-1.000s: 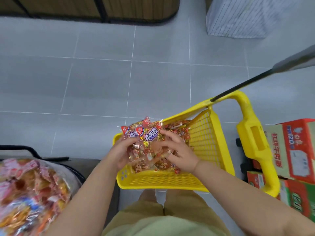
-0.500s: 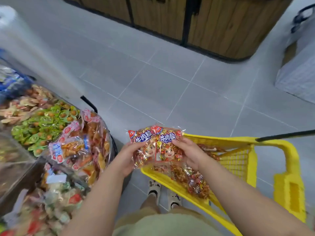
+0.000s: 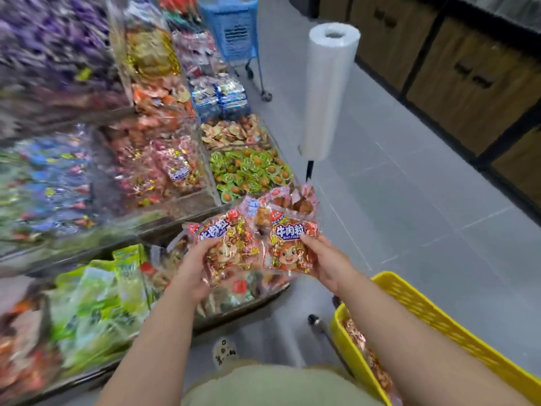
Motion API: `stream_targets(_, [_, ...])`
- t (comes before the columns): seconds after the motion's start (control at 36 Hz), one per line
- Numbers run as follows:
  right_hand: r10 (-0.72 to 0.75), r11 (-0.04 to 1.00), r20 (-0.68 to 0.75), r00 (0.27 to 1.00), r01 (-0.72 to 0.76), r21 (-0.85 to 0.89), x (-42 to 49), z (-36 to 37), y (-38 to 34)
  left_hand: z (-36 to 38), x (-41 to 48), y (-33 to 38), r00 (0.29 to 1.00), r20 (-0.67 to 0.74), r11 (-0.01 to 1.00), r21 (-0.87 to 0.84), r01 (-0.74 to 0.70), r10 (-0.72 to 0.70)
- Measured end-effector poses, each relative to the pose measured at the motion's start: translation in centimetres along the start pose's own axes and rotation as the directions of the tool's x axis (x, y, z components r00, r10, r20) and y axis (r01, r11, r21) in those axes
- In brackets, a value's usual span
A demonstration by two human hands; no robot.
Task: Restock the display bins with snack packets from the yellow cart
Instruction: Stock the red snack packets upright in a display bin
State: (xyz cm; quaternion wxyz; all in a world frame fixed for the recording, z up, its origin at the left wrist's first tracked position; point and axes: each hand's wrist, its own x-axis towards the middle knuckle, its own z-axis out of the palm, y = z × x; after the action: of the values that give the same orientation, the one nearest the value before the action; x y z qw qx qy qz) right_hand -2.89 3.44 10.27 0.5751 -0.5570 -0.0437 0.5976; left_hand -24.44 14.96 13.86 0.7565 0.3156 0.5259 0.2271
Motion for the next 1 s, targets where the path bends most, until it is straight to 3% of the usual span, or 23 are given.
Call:
stream_targets(0.25, [0.054, 0.991, 0.043, 0.998, -0.048, -0.129, 5.3, 13.7, 0.6, -13.8, 2.8, 8.5, 0.988, -0.139, 0.997, -0.032, -0.077, 0.071])
stream_targets(0.36, [-0.016, 0.993, 0.042, 0.999, 0.021, -0.119, 7.4, 18.6, -0.1, -18.0, 4.2, 12.1, 0.978, -0.17, 0.988, -0.073, -0.134, 0.12])
stream_targets(0.53, [-0.181, 0.952, -0.043, 0.983, 0.164, -0.26, 10.0, 24.3, -4.2, -21.3, 6.0, 16.9, 0.97, -0.184, 0.985, -0.037, -0.166, 0.156])
stream_targets(0.61, [-0.302, 0.848, -0.059, 0.951, 0.24, -0.473, 11.4, 26.5, -6.6, -22.2, 7.0, 18.7, 0.962, -0.193, 0.978, -0.037, -0.205, 0.194])
stream_targets(0.72, [-0.42, 0.625, -0.003, 0.908, 0.287, -0.726, 14.4, 28.9, -8.5, -22.7, 8.0, 20.7, 0.953, -0.196, 0.972, -0.01, -0.236, 0.229])
stream_targets(0.86, [-0.467, 0.195, 0.092, 0.88, 0.204, -0.959, 18.9, 31.4, -8.6, -22.4, 8.8, 22.7, 0.957, -0.172, 0.97, -0.012, -0.241, 0.235])
stream_targets(1.0, [-0.25, 0.219, 0.047, 0.967, 0.103, -0.97, 22.2, 32.3, -8.1, -22.8, 10.2, 23.5, 0.955, -0.15, 0.967, 0.053, -0.25, 0.255])
